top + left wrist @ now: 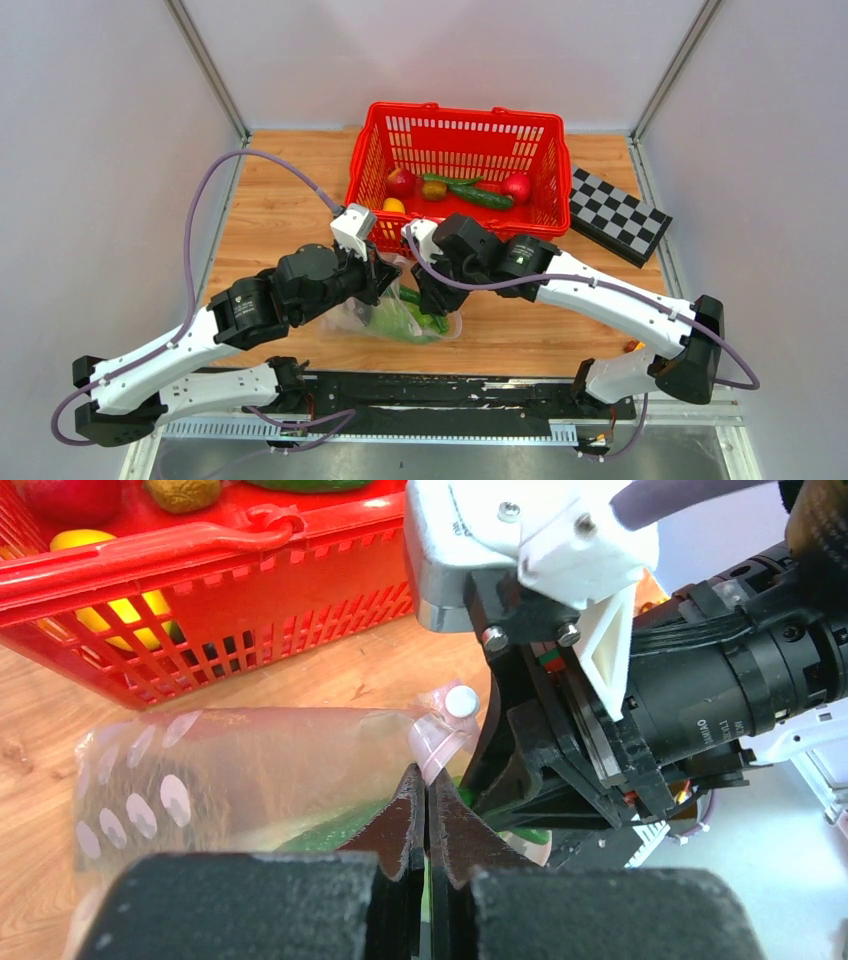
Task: Place the food in the zip-top bag and seal the zipper
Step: Place the fake vegetable in the zipper food storage bag, then pick up the fake vegetable from the bin.
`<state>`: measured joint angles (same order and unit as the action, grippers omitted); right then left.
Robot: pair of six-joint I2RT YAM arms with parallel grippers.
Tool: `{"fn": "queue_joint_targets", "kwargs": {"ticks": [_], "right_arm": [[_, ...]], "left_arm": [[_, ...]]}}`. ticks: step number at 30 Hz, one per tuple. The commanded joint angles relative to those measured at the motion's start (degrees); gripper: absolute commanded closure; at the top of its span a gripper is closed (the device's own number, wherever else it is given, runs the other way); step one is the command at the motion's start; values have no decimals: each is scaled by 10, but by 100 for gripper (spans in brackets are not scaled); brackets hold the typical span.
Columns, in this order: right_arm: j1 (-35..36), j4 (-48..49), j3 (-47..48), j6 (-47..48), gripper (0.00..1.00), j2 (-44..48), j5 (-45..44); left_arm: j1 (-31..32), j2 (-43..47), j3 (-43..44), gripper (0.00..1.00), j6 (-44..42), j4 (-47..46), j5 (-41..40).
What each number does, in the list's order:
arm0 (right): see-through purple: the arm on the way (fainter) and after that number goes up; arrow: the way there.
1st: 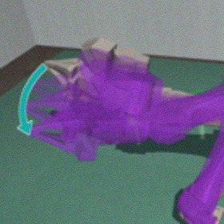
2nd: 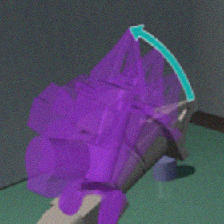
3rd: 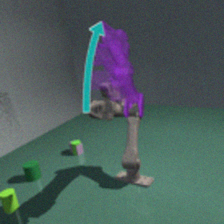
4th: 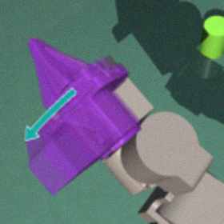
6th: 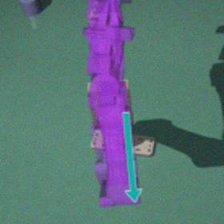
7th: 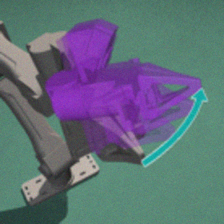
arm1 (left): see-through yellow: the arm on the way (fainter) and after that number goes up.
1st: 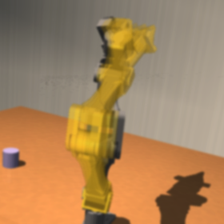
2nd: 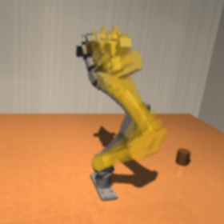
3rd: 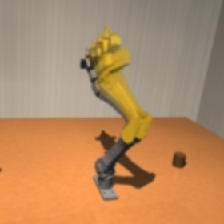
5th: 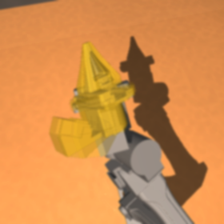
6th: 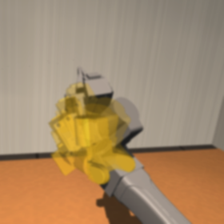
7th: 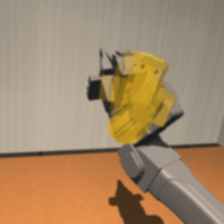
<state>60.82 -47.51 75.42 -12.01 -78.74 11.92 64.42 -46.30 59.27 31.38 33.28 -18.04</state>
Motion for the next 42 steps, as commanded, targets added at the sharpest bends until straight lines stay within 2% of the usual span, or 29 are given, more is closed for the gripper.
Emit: {"fn": "queue_joint_targets", "kwargs": {"ticks": [1,7,18,23,27,30,33,36,42], "right_arm": [[7,77,20,-28,78,24,-20],[8,145,-25,-31,60,74,-25],[7,230,-96,-26,56,178,-40],[7,239,-114,-10,47,227,-170],[4,229,-88,23,46,245,-276],[-12,228,-57,61,44,234,-336],[-58,217,-13,86,41,194,-351],[-133,186,32,85,39,136,-306],[-252,148,89,105,26,20,-221]], "left_arm": [[0,11,10,100,-4,-32,1],[0,27,2,100,3,-30,-9],[0,34,0,100,5,-31,-18],[0,36,-1,100,9,-30,-18],[0,39,-4,100,14,-27,-24],[0,39,-2,100,15,-26,-27],[0,40,-2,100,17,-23,-31],[0,40,-2,100,21,-18,-31],[0,49,-5,100,29,-11,-34]]}}
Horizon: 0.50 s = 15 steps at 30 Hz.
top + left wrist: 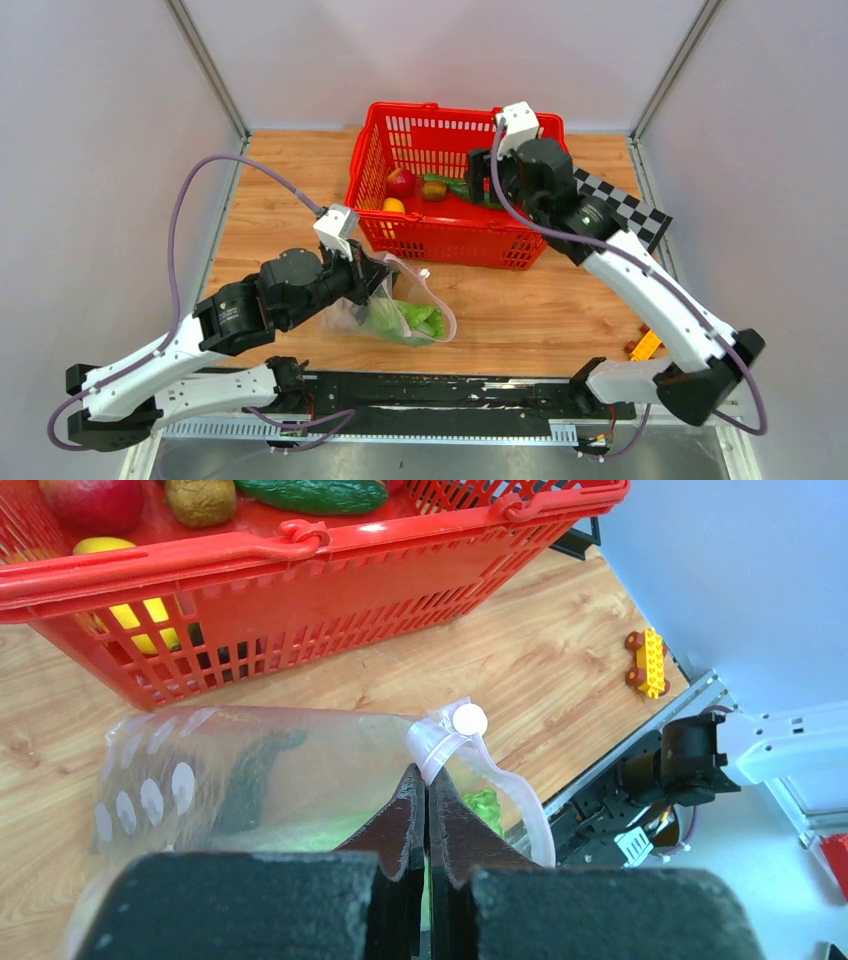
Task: Place the food in the zip-top bag and seal the zipper
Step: Pick up the fake vegetable from the bin.
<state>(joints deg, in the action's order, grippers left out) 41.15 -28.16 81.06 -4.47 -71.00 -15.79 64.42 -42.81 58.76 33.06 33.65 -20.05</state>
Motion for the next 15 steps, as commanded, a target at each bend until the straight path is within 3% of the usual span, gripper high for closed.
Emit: {"fn": "queue_joint_targets", "kwargs": {"ticks": [1,7,15], "right_arm": [[-73,-63,42,40,25,-82,85],[-170,-80,84,118,20,-185,289],[-199,-125,196,187,18,-355,269]], "left_arm": [[0,16,-1,100,14,-14,-13],[0,17,-11,100,22,-25,1],[0,19,-4,100,17,-21,11]]}}
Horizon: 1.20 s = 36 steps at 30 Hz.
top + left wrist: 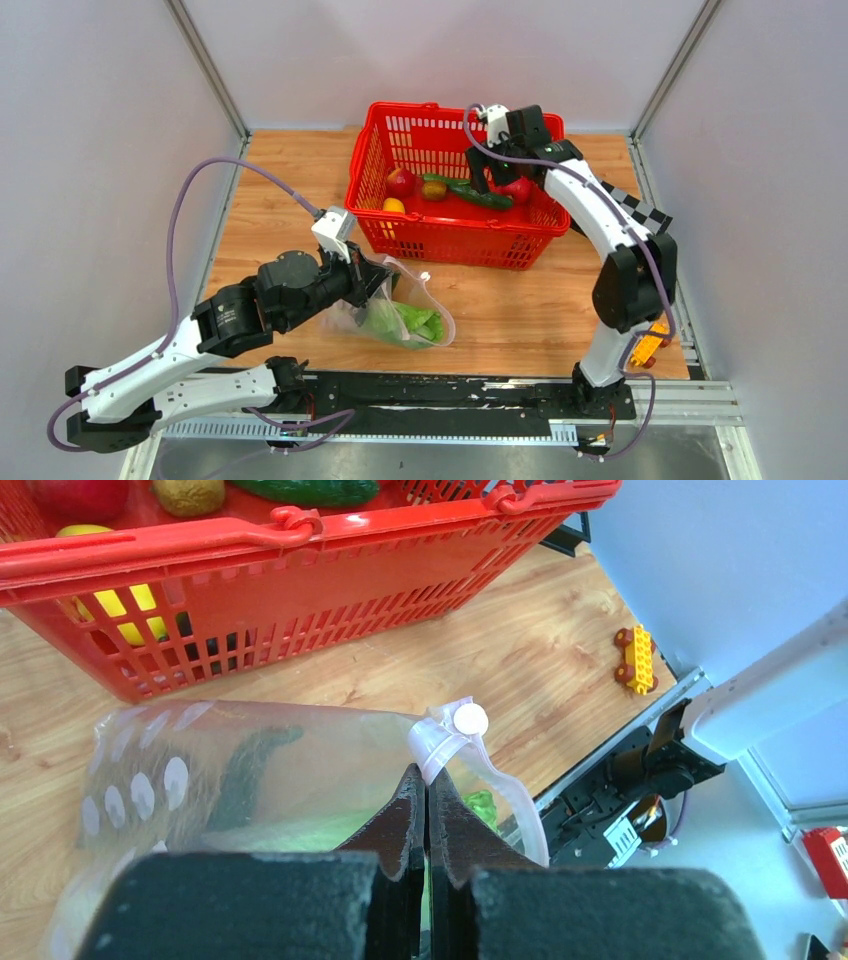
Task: Place the food in the zip-top bag and seal the zipper
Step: Pick up the fake vegetable from the bin.
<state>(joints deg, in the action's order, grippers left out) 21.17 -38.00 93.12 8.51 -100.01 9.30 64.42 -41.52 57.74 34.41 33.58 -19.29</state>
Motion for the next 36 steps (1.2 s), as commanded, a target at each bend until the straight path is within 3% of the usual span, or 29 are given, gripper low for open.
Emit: {"fn": "queue_joint_targets", "kwargs": {"ticks": [1,6,15,24,29,36], "right_arm": [[0,-39,90,68,17,-93,16],[-2,-116,195,115,17,-208,14],[-2,-71,167,165,15,-258,-47],[-2,-85,180,155,16,-322,-16],[-2,-95,171,142,27,-326,14],[-2,-82,139,113,67,-255,58]], "left_arm": [[0,8,6,100,4,-18,2],[0,12,8,100,9,-5,5],[0,4,12,99,10,-7,6],[0,-11,14,99,7,-10,11],[0,-14,14,99,6,-11,9],[0,-11,14,100,6,-9,6]]}}
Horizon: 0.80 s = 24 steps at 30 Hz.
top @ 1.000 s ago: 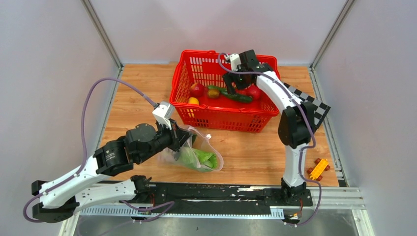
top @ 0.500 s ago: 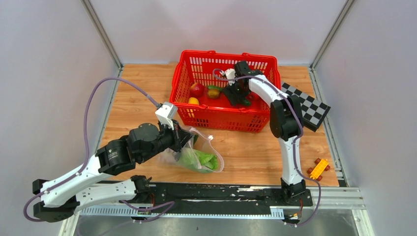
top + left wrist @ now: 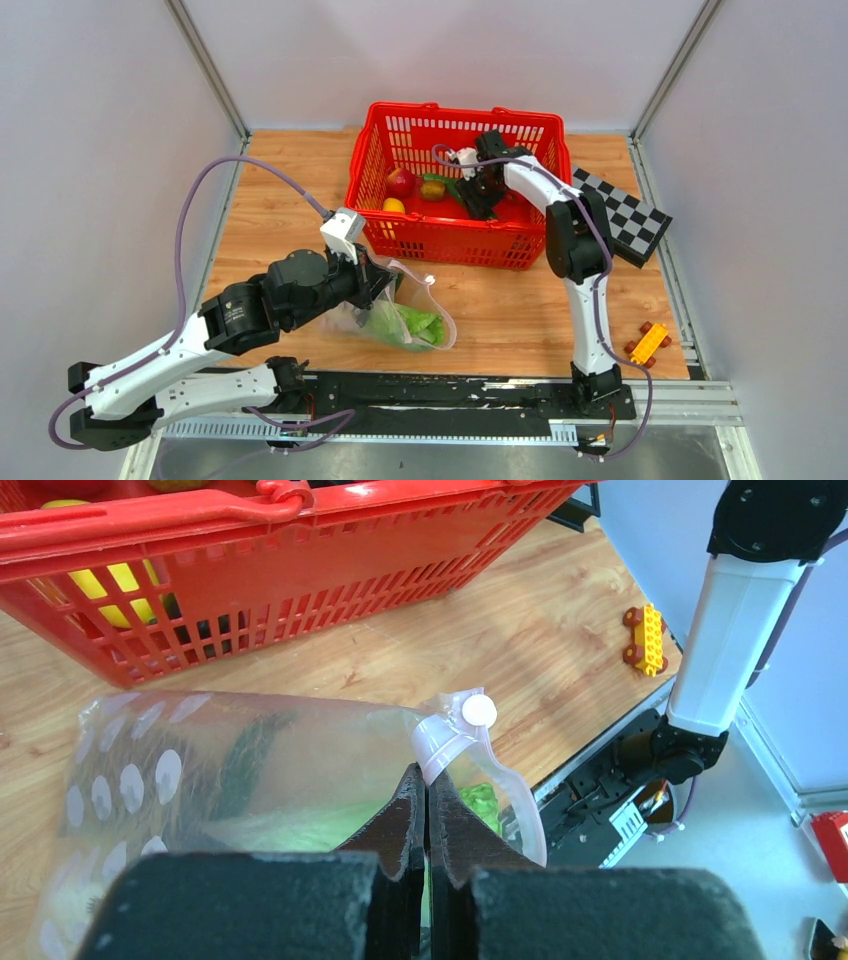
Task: Place the food in the zip-top bag and seal the zipper
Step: Pick up the fake vegetable from the bin, then place the fake vegetable in the zipper food storage bag.
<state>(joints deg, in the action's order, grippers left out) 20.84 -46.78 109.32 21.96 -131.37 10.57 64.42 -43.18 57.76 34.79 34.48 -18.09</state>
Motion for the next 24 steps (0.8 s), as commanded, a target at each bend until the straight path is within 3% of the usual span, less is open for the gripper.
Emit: {"fn": "queue_joint_targets", "kwargs": {"ticks": [1,17,24], "right_arm": [[2,11,-32,-28,69,70,51],[2,149,-243,-138,84,357,132],[2,194,-292,-165,84,452,163]], "left_arm": [[0,7,13,100,3,-18,-7],[0,14,1,100,5,-28,-10],[0,9,2,100,1,-30,-9]]}}
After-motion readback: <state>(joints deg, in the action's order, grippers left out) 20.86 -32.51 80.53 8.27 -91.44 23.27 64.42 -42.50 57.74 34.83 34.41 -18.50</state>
